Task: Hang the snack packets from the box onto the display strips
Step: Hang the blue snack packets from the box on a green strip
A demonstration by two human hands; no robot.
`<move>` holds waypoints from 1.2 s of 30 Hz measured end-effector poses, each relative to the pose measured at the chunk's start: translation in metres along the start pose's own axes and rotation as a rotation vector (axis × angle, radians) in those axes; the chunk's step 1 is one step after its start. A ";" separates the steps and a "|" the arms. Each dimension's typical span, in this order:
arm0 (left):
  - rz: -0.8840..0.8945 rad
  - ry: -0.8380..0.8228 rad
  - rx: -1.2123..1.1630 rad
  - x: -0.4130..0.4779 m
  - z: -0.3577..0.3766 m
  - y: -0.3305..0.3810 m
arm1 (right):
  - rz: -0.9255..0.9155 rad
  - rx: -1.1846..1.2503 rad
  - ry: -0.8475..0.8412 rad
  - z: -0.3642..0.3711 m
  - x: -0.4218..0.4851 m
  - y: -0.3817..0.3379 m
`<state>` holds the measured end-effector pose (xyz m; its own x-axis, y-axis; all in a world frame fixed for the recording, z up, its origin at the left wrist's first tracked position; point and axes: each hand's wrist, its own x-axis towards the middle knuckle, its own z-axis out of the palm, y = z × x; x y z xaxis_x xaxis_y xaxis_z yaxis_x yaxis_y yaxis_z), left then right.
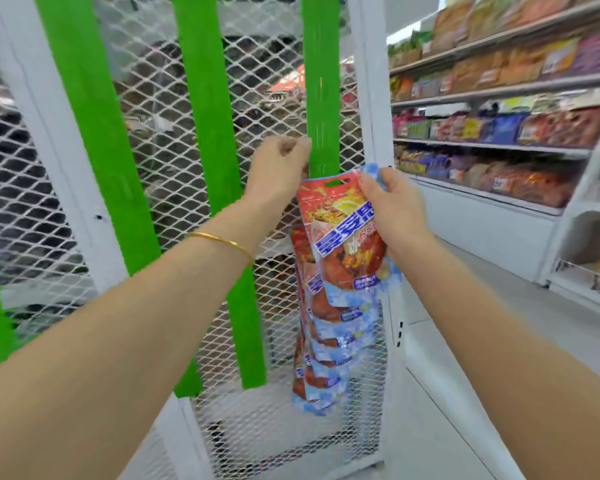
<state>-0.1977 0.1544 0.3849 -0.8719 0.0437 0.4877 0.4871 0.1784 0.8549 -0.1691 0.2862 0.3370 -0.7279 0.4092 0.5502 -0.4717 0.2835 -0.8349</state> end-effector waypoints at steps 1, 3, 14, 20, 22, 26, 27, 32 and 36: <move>0.002 0.000 0.044 0.002 0.001 0.002 | -0.008 -0.003 0.012 0.003 0.005 -0.001; 0.002 0.017 0.107 0.004 0.004 0.005 | -0.018 -0.002 0.023 0.008 0.013 -0.004; 0.012 0.027 0.182 0.009 0.003 0.008 | -0.065 -0.231 0.022 0.013 0.015 0.002; -0.009 0.022 0.164 0.005 -0.003 0.002 | 0.041 -0.269 -0.014 0.007 -0.004 0.022; -0.025 -0.001 0.159 0.002 -0.004 0.000 | 0.040 -0.234 -0.018 0.006 -0.009 0.018; -0.043 0.006 0.138 0.000 -0.004 0.001 | -0.043 -0.148 -0.008 0.008 -0.015 -0.006; -0.052 0.017 0.152 -0.001 -0.004 0.003 | -0.050 -0.145 -0.004 0.009 -0.015 -0.011; -0.077 0.006 0.174 -0.001 -0.002 0.009 | 0.016 -0.171 0.001 0.004 -0.012 -0.005; -0.088 0.015 0.154 0.000 -0.001 0.009 | 0.028 -0.037 0.042 -0.004 -0.016 -0.001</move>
<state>-0.1930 0.1547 0.3922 -0.9096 0.0069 0.4154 0.3943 0.3293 0.8579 -0.1546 0.2829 0.3291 -0.7190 0.4530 0.5271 -0.4322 0.3026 -0.8495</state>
